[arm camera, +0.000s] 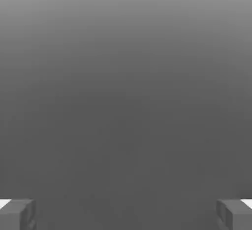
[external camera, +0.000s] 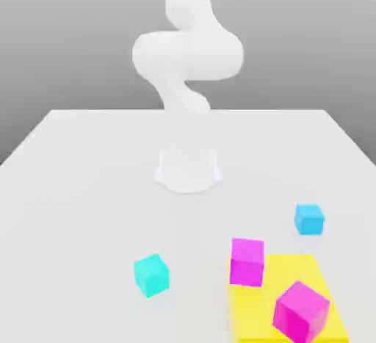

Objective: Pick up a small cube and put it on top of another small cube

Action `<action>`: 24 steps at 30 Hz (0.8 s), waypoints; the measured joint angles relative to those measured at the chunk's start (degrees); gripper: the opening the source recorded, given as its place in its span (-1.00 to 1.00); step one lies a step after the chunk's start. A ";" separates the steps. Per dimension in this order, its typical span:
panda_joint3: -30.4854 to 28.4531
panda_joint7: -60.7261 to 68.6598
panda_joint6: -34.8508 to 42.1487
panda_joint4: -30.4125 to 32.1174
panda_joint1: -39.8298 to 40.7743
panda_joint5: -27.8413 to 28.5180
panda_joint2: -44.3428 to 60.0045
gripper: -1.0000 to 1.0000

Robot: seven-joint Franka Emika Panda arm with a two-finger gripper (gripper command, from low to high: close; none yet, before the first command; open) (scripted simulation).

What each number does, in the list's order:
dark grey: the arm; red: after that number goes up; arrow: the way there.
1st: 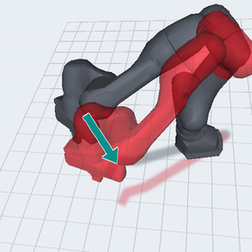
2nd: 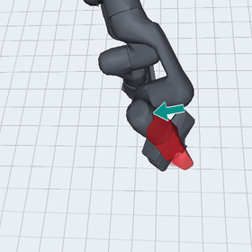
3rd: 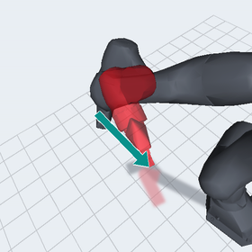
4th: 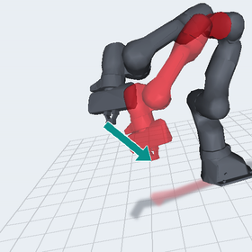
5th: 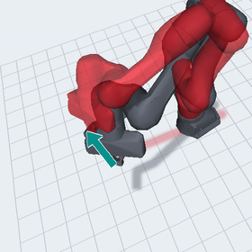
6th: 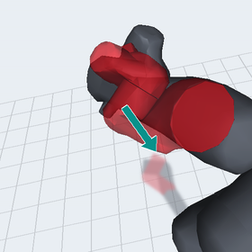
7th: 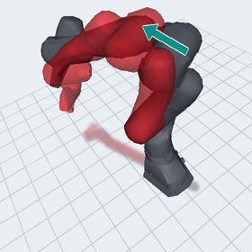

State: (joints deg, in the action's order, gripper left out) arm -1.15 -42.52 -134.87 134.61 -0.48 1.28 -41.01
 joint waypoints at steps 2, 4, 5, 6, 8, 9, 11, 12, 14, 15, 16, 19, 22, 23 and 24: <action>-1.18 3.26 -2.98 2.63 -0.36 1.07 4.65 0.00; -2.41 6.41 -5.73 5.09 -0.68 1.90 8.95 0.00; -3.04 7.99 -7.07 6.29 -0.81 2.24 11.05 0.00; -3.71 9.58 -8.40 7.48 -0.98 2.56 13.12 0.00; -5.04 12.89 -11.06 9.86 -1.25 3.00 17.25 0.00; -5.73 14.59 -12.39 11.05 -1.40 3.15 19.32 0.00; -7.10 18.15 -15.05 13.43 -1.70 3.24 23.45 0.00; -7.76 20.02 -16.39 14.62 -1.84 3.15 25.53 0.00; -8.96 23.98 -19.07 17.01 -2.06 2.66 29.69 0.00; -9.56 26.05 -20.45 18.21 -2.21 2.29 31.78 0.00; -10.10 28.25 -21.76 19.40 -2.35 1.72 33.88 0.00; -10.82 35.66 -25.78 22.98 -2.12 -1.05 40.22 0.00; -8.97 41.66 -30.19 24.53 -0.58 -5.06 46.56 0.00; -8.23 42.99 -31.79 24.30 -0.17 -6.62 48.66 0.00; -7.02 44.14 -33.43 23.99 0.74 -8.01 50.75 0.00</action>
State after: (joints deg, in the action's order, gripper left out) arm -8.17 1.62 -168.30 158.60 0.26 -6.73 9.74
